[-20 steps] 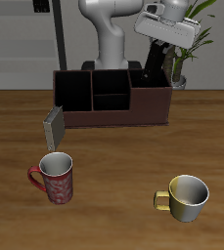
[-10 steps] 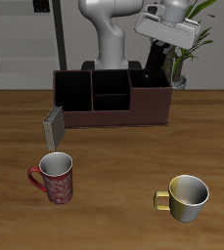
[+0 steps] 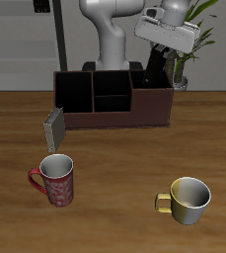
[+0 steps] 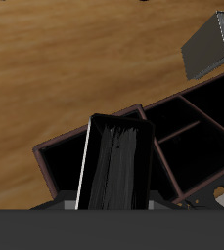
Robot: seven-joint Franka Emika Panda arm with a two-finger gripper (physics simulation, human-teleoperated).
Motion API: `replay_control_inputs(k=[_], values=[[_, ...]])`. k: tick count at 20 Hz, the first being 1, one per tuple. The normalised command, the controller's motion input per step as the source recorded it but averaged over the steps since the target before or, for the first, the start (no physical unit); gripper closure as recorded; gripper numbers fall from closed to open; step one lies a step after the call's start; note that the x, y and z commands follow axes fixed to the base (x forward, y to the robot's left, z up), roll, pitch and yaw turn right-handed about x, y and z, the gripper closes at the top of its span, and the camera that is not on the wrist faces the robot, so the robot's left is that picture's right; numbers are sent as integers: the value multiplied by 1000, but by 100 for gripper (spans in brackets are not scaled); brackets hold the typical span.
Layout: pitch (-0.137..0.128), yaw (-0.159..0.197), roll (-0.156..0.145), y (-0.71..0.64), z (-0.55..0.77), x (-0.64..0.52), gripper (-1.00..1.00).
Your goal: Place the black book into the back desk caddy's right compartment
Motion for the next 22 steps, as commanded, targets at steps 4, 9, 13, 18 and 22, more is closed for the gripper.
replay_control_inputs(k=[4, 9, 13, 18, 22], values=[[17, 3, 27, 25, -169, 42, 100], [11, -22, 14, -39, -121, -36, 100], [-2, -9, 14, -5, -7, 14, 100], [-35, -15, 19, 19, 80, -28, 100], [-16, -25, -5, -59, -2, 36, 100]])
